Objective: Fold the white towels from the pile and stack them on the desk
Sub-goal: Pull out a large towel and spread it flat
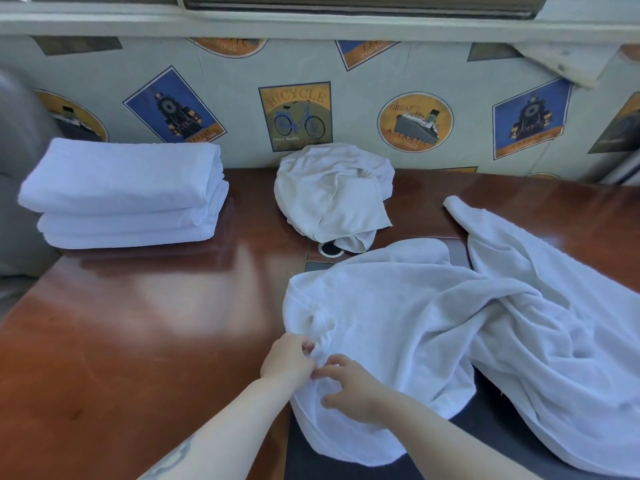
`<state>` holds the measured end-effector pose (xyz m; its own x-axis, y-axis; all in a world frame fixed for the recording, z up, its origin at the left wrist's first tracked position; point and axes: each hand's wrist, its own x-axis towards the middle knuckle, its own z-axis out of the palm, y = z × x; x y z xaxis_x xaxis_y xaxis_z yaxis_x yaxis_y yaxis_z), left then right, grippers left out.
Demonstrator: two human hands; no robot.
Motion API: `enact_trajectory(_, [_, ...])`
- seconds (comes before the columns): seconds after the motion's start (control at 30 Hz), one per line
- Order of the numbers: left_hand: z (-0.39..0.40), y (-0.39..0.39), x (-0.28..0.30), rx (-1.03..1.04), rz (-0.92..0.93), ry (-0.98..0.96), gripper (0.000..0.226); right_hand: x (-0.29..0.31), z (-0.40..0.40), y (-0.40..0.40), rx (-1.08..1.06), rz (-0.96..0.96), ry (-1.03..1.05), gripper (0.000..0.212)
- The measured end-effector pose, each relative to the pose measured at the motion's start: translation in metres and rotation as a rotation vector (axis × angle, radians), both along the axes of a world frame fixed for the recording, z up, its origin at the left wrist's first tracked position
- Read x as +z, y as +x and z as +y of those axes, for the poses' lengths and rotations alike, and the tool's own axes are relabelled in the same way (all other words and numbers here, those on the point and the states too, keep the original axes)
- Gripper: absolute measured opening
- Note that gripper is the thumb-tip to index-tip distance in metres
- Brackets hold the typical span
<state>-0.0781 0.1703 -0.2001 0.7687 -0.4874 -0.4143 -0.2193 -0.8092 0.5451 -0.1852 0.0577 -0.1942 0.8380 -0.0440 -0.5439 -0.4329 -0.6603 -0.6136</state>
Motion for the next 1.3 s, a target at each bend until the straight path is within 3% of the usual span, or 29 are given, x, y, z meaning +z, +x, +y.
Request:
enact_trajectory(0.2, [-0.001,0.001,-0.002,-0.018,0.016,0.002,0.021,-0.001,0.001,-0.001,-0.017,-0.019,-0.005,0.049])
enact_trajectory(0.37, [-0.008,-0.001,-0.003,0.033,0.196,-0.037,0.019,-0.003,0.002,-0.002,-0.045,-0.031,0.015,0.049])
enact_trajectory(0.47, [-0.013,0.000,-0.001,0.087,0.119,-0.092,0.019,-0.005,0.004,-0.004,-0.068,-0.063,0.002,0.047])
enact_trajectory(0.57, [-0.012,0.003,-0.001,0.133,0.062,-0.215,0.027,-0.006,0.008,-0.009,-0.185,-0.152,0.007,0.041])
enact_trajectory(0.67, [-0.007,0.009,0.003,0.259,0.103,-0.372,0.030,-0.006,0.011,-0.012,-0.437,-0.285,-0.011,0.034])
enact_trajectory(0.77, [0.001,0.021,0.010,0.363,0.071,-0.428,0.023,-0.006,0.015,-0.010,-0.482,-0.357,-0.076,0.034])
enact_trajectory(0.9, [0.016,0.037,0.015,0.486,-0.032,-0.450,0.022,-0.004,0.029,-0.001,-0.303,-0.347,-0.097,0.048])
enact_trajectory(1.0, [0.032,0.047,0.014,0.526,-0.070,-0.371,0.022,-0.006,0.048,0.008,-0.126,-0.340,-0.191,0.069])
enact_trajectory(1.13, [0.074,0.063,0.001,0.609,-0.094,-0.244,0.017,-0.009,0.071,0.017,0.185,-0.269,-0.304,0.082])
enact_trajectory(1.23, [0.114,0.071,-0.010,0.898,-0.030,-0.241,0.004,-0.012,0.094,0.026,0.406,-0.208,-0.304,0.098])
enact_trajectory(1.3, [0.135,0.077,-0.011,1.104,0.021,-0.275,0.007,-0.015,0.117,0.034,0.526,-0.190,-0.297,0.099])
